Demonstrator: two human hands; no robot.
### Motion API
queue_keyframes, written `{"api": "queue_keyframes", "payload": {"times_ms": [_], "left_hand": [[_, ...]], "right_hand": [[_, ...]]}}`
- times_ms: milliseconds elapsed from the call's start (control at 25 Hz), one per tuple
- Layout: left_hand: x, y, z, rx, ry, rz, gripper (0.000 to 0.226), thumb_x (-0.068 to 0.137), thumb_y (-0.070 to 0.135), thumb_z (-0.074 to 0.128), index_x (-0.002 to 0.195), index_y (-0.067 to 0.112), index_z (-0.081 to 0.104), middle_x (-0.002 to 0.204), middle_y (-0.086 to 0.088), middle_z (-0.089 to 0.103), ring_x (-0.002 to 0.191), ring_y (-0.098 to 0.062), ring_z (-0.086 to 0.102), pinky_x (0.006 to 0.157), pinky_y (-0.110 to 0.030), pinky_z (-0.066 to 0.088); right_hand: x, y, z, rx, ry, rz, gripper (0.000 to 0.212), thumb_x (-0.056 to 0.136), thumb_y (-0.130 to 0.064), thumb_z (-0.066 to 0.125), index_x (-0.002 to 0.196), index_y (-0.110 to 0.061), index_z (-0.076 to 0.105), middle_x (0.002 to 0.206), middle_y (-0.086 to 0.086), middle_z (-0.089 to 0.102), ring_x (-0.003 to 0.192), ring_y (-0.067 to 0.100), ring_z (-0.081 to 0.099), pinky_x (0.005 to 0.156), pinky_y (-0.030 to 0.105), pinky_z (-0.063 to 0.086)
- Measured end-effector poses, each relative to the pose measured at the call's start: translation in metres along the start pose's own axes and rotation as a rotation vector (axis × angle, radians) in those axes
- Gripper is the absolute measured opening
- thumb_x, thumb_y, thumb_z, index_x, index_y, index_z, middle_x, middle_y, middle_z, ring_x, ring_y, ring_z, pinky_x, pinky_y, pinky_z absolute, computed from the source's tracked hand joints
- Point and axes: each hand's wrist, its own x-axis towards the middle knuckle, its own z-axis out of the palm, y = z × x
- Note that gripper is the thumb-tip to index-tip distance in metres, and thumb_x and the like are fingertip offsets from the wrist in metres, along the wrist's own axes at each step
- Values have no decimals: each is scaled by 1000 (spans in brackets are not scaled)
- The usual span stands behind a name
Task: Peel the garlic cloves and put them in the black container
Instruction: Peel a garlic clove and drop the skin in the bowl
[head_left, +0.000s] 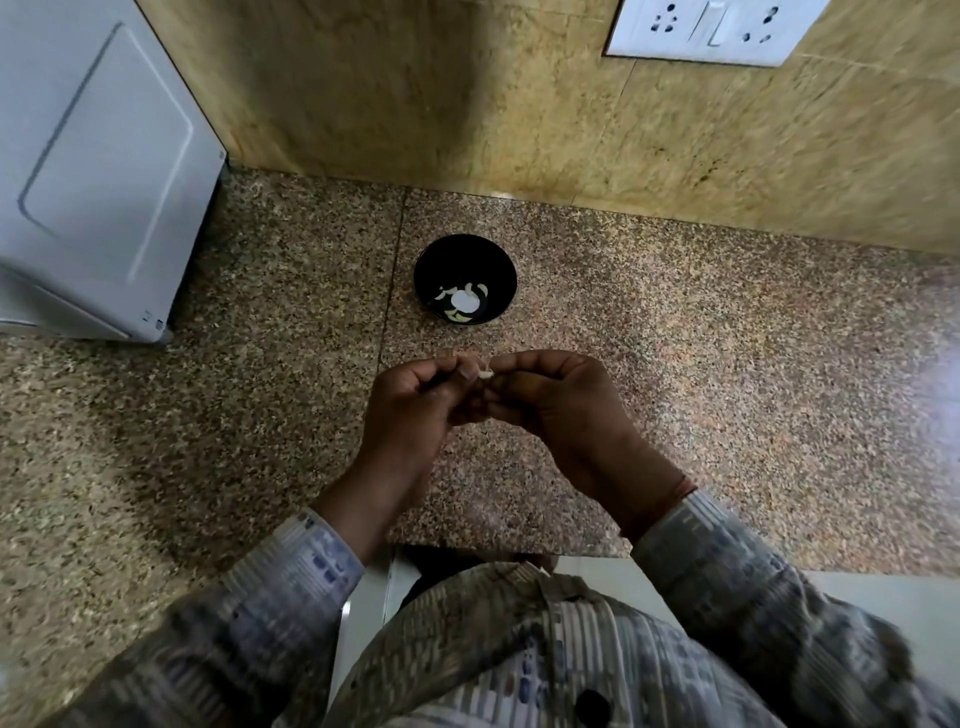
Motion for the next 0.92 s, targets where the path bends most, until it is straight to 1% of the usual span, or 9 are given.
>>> {"api": "queue_keyframes", "payload": {"times_ms": [80, 200, 280, 400, 480, 600, 760, 840, 920], "left_hand": [[4, -3, 0, -146, -54, -157, 11, 98, 12, 65, 95, 6, 74, 82, -10, 74, 73, -20, 68, 69, -35, 58], [7, -10, 1, -282, -119, -302, 14, 90, 20, 70, 92, 7, 72, 75, -6, 68, 66, -15, 63, 59, -28, 53], [16, -18, 1, -320, -78, -388, 15, 92, 23, 70, 90, 9, 71, 72, -3, 67, 62, -12, 62, 56, -26, 52], [50, -44, -2, -362, 57, -496, 17, 100, 23, 65, 87, 13, 70, 66, 1, 65, 56, -9, 61, 50, -24, 51], [75, -64, -1, -322, 134, -530, 17, 101, 21, 64, 87, 14, 68, 64, 2, 63, 52, -8, 59, 44, -23, 49], [106, -94, 5, -232, 229, -572, 18, 99, 21, 69, 82, 13, 66, 57, 5, 60, 47, -7, 53, 41, -20, 44], [129, -118, 7, -190, 278, -581, 28, 99, 30, 68, 77, 15, 60, 55, 4, 53, 42, -8, 46, 38, -19, 40], [127, -124, 3, -125, 263, -574, 32, 99, 33, 68, 74, 15, 59, 54, 3, 54, 41, -10, 47, 42, -22, 43], [116, -128, -3, 81, 185, -497, 26, 94, 31, 74, 78, 12, 68, 63, 1, 66, 49, -12, 58, 56, -28, 55]], "right_hand": [[0, 7, 0, 80, 13, 25, 11, 93, 6, 65, 100, 0, 72, 89, 20, 74, 83, 31, 73, 77, 34, 63], [2, 15, -3, 181, 23, 74, 11, 95, 5, 63, 99, -2, 71, 87, 16, 73, 78, 24, 72, 73, 29, 62], [5, 19, -10, 279, 45, 137, 11, 97, 5, 61, 97, -3, 69, 84, 12, 72, 75, 19, 72, 71, 27, 61], [13, 30, -25, 363, 125, 227, 13, 99, 4, 59, 94, -3, 68, 83, 10, 70, 73, 17, 71, 69, 27, 62], [17, 42, -36, 365, 196, 280, 12, 99, 5, 58, 94, -2, 67, 82, 10, 69, 71, 17, 70, 67, 26, 62], [19, 62, -51, 330, 267, 352, 12, 99, 5, 57, 97, -1, 67, 85, 12, 67, 73, 19, 69, 66, 27, 63], [15, 82, -64, 336, 315, 411, 12, 98, 7, 56, 96, 1, 65, 84, 12, 67, 76, 21, 67, 62, 27, 62], [13, 88, -67, 336, 318, 422, 11, 96, 9, 58, 97, 2, 66, 85, 13, 68, 77, 22, 68, 62, 27, 62], [13, 89, -71, 332, 319, 422, 12, 94, 11, 60, 100, 3, 66, 87, 13, 69, 78, 23, 69, 63, 28, 62]]}}
